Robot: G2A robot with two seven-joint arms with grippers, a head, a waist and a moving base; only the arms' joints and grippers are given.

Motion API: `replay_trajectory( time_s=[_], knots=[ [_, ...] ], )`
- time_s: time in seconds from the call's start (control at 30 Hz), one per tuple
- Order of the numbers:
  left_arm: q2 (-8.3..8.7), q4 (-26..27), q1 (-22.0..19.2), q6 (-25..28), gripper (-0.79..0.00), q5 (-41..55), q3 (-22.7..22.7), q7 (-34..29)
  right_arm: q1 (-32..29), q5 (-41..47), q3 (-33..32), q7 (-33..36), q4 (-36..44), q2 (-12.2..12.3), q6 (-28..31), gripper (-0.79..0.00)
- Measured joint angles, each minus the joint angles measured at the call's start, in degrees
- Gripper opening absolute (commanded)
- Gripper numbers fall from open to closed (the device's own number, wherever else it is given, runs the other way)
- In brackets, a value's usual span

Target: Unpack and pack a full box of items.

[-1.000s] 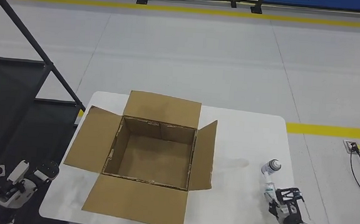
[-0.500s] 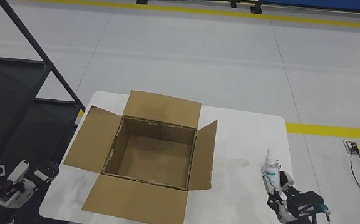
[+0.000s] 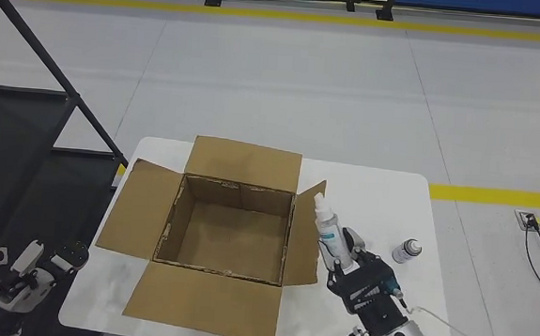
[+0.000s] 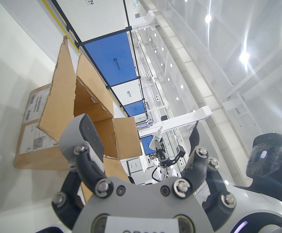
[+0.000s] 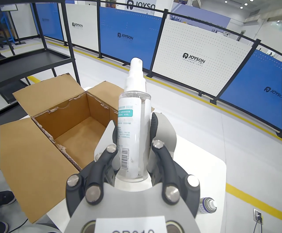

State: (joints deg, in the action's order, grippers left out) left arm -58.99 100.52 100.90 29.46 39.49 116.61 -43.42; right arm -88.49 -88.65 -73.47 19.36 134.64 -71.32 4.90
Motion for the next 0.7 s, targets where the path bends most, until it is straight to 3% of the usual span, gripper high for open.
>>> replay_trajectory(
  time_s=[0.53,0.7],
  knots=[
    [0.0,0.0,0.0,0.0,0.0,0.0,0.0,0.0,0.71,-1.2,0.47,1.28,-0.51,0.01,0.59,-0.785],
    [0.0,0.0,0.0,0.0,0.0,0.0,0.0,0.0,13.01,-2.09,8.94,11.55,-4.88,-1.15,6.36,-0.785]
  ],
)
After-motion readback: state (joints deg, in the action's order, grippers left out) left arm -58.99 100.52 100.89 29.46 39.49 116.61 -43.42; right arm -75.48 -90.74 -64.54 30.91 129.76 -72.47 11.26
